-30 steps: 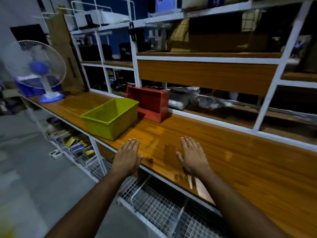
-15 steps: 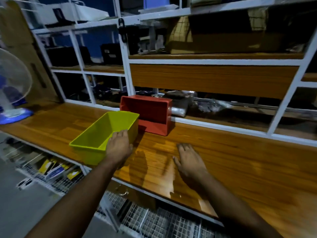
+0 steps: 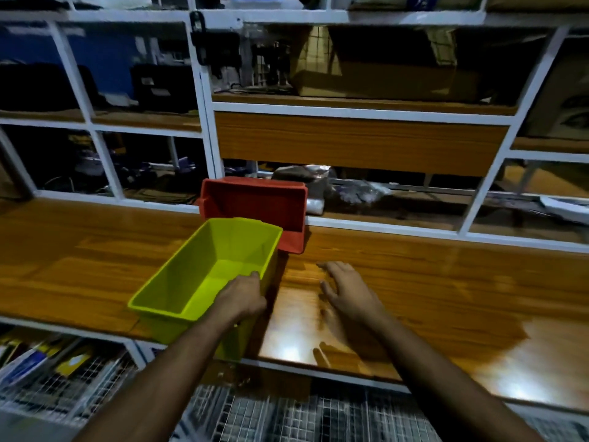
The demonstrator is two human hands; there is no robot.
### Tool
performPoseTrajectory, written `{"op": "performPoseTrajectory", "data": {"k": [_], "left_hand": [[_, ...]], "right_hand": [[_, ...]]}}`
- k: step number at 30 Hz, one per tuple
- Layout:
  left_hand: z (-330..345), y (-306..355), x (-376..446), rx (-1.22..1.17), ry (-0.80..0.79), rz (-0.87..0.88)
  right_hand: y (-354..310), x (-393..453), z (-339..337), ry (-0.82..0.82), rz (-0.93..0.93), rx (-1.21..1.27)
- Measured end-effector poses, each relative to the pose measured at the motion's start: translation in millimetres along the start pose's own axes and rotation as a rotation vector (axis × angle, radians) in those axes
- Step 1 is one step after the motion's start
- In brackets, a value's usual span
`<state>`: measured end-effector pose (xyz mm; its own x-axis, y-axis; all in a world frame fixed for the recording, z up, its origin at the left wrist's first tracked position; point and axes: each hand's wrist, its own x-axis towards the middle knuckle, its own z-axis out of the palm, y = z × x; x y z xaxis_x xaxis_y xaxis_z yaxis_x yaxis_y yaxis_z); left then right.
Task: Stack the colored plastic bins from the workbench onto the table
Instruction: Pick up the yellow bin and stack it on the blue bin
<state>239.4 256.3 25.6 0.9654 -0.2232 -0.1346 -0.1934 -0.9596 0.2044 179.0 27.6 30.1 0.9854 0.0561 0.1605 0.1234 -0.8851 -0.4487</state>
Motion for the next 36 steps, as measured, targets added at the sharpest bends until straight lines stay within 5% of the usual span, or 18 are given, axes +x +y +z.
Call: {"op": "performPoseTrajectory", "data": {"k": [5,10,14,19,22,28,30,33,36], "left_hand": [[10.9,41.7,-30.2,0.042,-0.105,0.229],[6.9,73.4,-47.3,0.057,-0.251,0.427],[0.5,86.6,-46.0,0.142,-0.322,0.49],[-0.6,83.1,-29.3,0.217,-0.232,0.481],[3.4,86.4,-32.0,0.237,0.043,0.466],[30.2,107.9,-46.2,-0.06,0.508,0.393],[38.7,117.2,-46.7,-0.304,0.415,0.288],[42.1,129.7,-44.5,-0.774,0.054,0.038],[49.1,132.1,-39.5,-0.878,0.025,-0.038]], "right_hand": [[4.2,3.4,-21.7,-0.016,-0.08,-0.126],[30.4,-10.2,-36.6,-0.223,-0.147,-0.466],[51.9,-21.5,-45.2,-0.119,-0.227,-0.596],[70.4,-33.0,-54.7,-0.094,-0.281,-0.56],[74.1,-41.8,-55.5,-0.051,-0.245,-0.529],[55.3,-51.1,-40.1,-0.048,-0.182,-0.497],[46.0,-55.1,-32.5,-0.067,-0.137,-0.45],[35.2,-59.4,-23.1,-0.107,-0.071,-0.291],[30.0,-63.8,-22.3,-0.224,-0.096,-0.117]]}}
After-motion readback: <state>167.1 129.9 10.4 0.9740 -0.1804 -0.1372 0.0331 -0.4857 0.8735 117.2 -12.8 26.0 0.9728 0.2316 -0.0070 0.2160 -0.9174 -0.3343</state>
